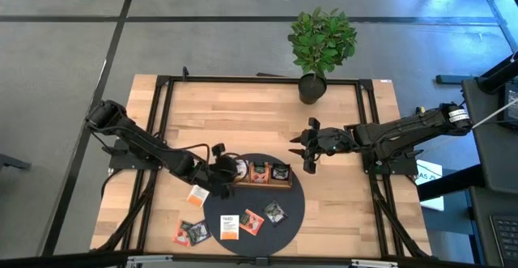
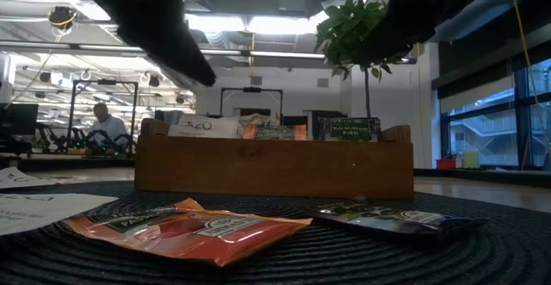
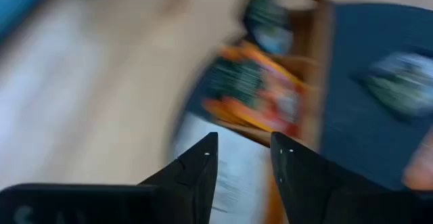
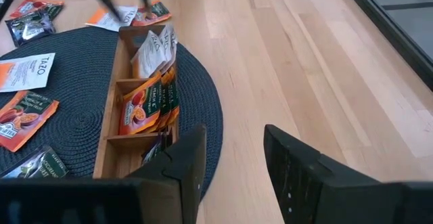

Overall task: Pick & Place Tea
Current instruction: Put the white orange tea bag into the left section of the wooden organizer

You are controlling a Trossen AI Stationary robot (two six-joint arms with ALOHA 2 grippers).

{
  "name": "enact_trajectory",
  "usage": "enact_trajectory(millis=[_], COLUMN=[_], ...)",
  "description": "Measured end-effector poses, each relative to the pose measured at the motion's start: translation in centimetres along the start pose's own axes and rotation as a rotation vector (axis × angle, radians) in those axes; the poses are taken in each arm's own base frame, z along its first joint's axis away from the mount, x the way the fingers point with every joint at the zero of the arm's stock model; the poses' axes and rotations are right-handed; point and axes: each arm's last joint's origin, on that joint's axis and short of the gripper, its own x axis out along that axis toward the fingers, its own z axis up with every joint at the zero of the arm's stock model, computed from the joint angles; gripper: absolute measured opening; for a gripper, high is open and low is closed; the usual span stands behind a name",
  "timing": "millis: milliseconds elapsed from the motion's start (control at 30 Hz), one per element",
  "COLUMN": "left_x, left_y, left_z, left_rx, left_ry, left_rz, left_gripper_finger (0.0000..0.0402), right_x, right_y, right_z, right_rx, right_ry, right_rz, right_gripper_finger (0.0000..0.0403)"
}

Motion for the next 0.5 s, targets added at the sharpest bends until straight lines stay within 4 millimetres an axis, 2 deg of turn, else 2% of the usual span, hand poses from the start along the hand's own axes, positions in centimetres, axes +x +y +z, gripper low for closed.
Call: enact_trajectory(millis=[133,267,500], left_x=[0.2,0.8,3.6], left_y=[-0.2,0.2,0.4], left_z=[0.0,-0.2,-1.4], left_rx=[-0.018,-0.042,-0.044], left_ry=[0.069,0.07,0.177], left_rz=[-0.145,-0.075,-0.063], left_gripper_finger=[0.0134,0.0132,0.0132], right_x=[0.0,0.0,0.0], right_y=[0.0,0.0,0.0], right_z=[0.0,0.0,0.0], right_rx=[-0.001,-0.002,-0.001], right_ry=[0.0,0.0,0.0], right_rz=[0.0,0.0,0.0], right_gripper_finger=[0.0151,0.0151,0.0151])
